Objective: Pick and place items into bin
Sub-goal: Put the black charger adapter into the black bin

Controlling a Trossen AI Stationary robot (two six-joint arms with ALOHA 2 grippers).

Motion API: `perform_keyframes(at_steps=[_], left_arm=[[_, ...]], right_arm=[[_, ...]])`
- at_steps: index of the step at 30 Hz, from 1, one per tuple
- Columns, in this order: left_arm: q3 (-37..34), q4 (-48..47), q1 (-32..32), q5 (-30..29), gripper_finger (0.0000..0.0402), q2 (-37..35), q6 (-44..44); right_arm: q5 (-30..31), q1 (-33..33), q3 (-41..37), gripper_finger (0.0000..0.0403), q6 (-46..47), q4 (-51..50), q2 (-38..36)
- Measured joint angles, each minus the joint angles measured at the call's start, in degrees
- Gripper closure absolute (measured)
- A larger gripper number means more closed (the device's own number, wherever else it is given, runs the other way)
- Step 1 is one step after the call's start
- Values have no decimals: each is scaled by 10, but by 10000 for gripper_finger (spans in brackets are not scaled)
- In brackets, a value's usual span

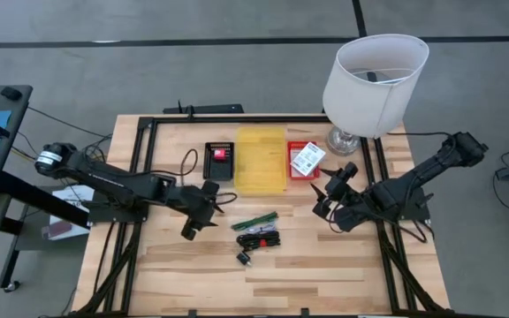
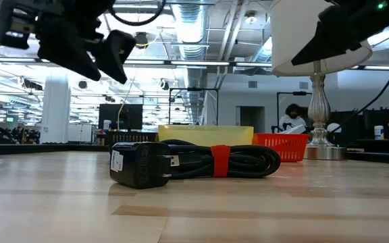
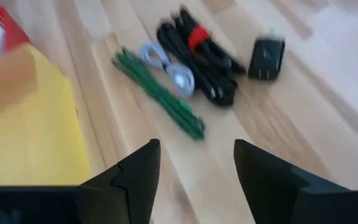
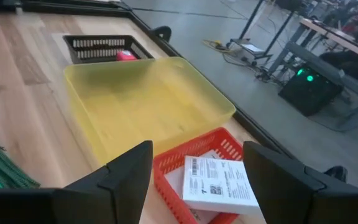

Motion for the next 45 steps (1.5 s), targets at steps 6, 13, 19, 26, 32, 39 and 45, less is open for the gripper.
perform_keyframes(at_steps=[6,13,19,26,32,39,45], left_arm=[[123,-148,-17,14,223,100,16],[280,-304,-18,49,230,230,91],[369,-365,-18,79,230,297,145],[396,-366,-19,103,209,321,160],[396,-330,-33,102,192,320,160],[396,-300,-47,90,191,320,147],[404,-285,-55,104,191,349,135]], right_arm=[[4,-1,-16,158,1,3,0],[3,-3,-35,158,19,5,0],[-11,-2,-36,158,31,3,0],[-29,-2,-36,158,41,3,0],[-36,-1,-36,158,41,3,0],[-36,-1,-36,158,40,-2,0],[-41,-1,-36,158,41,-2,0]])
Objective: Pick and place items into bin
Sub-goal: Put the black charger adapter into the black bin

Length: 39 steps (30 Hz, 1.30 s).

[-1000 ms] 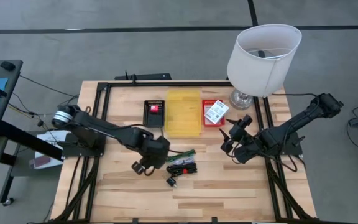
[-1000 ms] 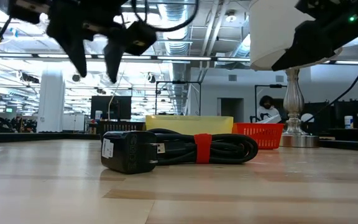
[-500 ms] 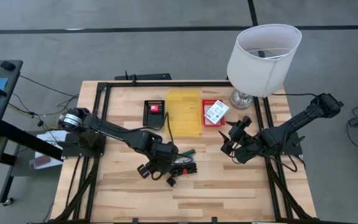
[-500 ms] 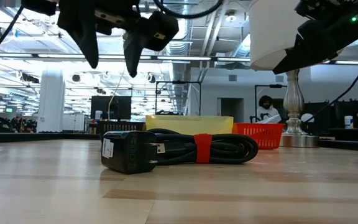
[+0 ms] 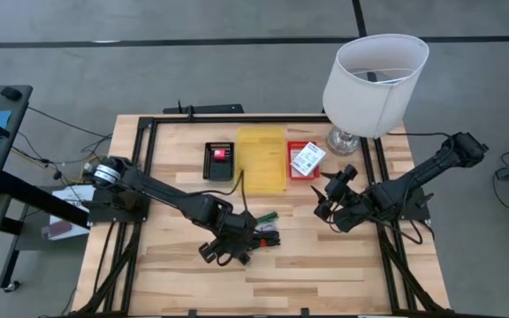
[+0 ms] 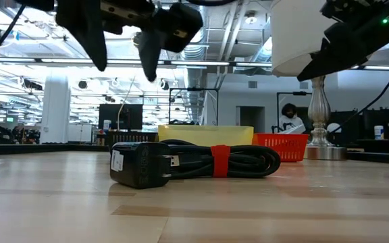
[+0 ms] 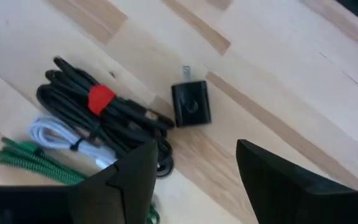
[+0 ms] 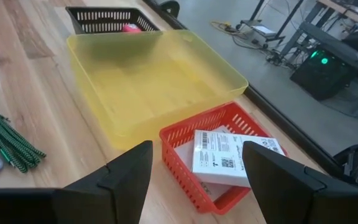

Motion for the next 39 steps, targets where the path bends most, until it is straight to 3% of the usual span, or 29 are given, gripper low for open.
perform_keyframes(at_steps=[16,27,39], left_arm=[[40,-4,4,12,191,46,-11],[41,-6,4,-32,191,50,-41],[40,-11,-7,-34,191,56,-87]], right_arm=[[-13,0,0,158,0,5,0],[-15,0,0,158,0,5,0],[-15,0,0,158,-15,4,0]])
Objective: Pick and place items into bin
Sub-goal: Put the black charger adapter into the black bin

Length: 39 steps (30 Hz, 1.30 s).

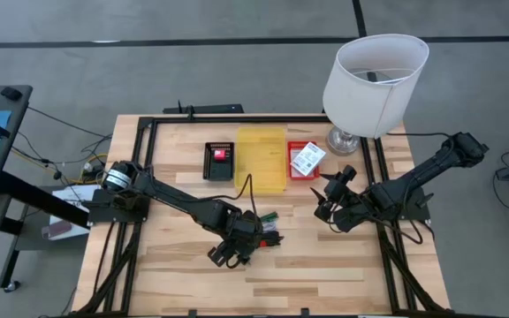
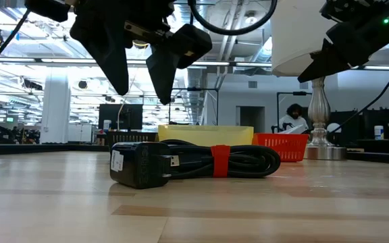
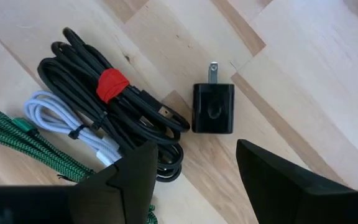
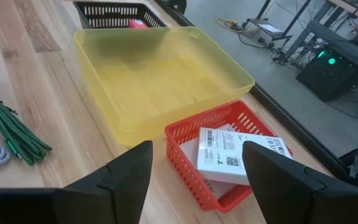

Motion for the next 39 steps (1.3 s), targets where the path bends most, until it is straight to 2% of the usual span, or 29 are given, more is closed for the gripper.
perform_keyframes(at_steps=[5,13,20,30,39], left_arm=[[0,2,-3,-1,191,0,-42],[0,52,-5,15,191,0,-27],[0,56,-16,1,190,0,-39],[0,54,-24,-20,133,0,-60],[0,63,-24,-13,127,19,-54]], right_arm=[[0,0,0,158,0,0,0],[-2,0,0,158,0,0,0],[-18,0,0,158,-7,0,0],[-31,0,0,158,-11,0,0],[-33,0,0,158,-11,0,0]])
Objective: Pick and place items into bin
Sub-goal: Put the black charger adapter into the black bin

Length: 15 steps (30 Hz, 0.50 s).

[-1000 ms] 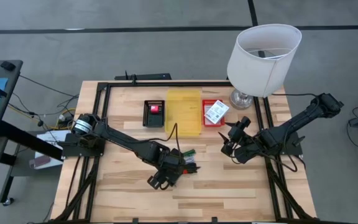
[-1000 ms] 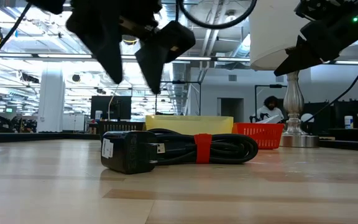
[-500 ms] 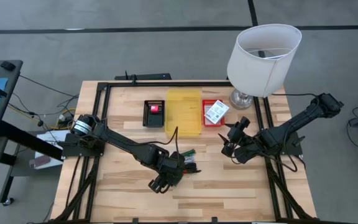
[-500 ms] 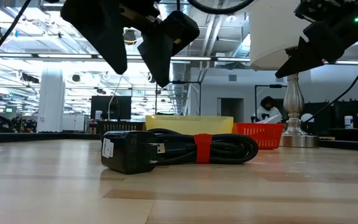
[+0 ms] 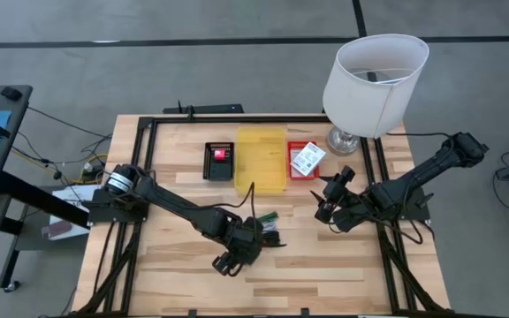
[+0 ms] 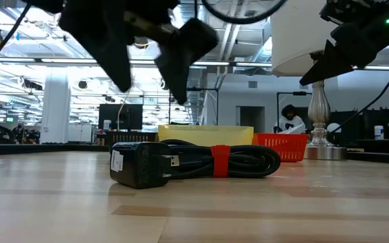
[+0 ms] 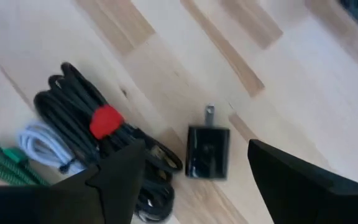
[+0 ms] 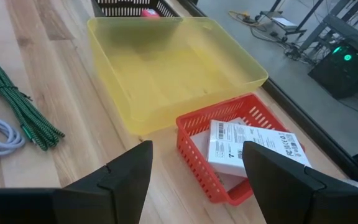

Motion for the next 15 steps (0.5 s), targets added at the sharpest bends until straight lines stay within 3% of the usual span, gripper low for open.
perform_keyframes(at_steps=[15], left_arm=[[0,3,-2,27,127,37,-2]], right_arm=[[-15,0,0,158,0,-9,0]])
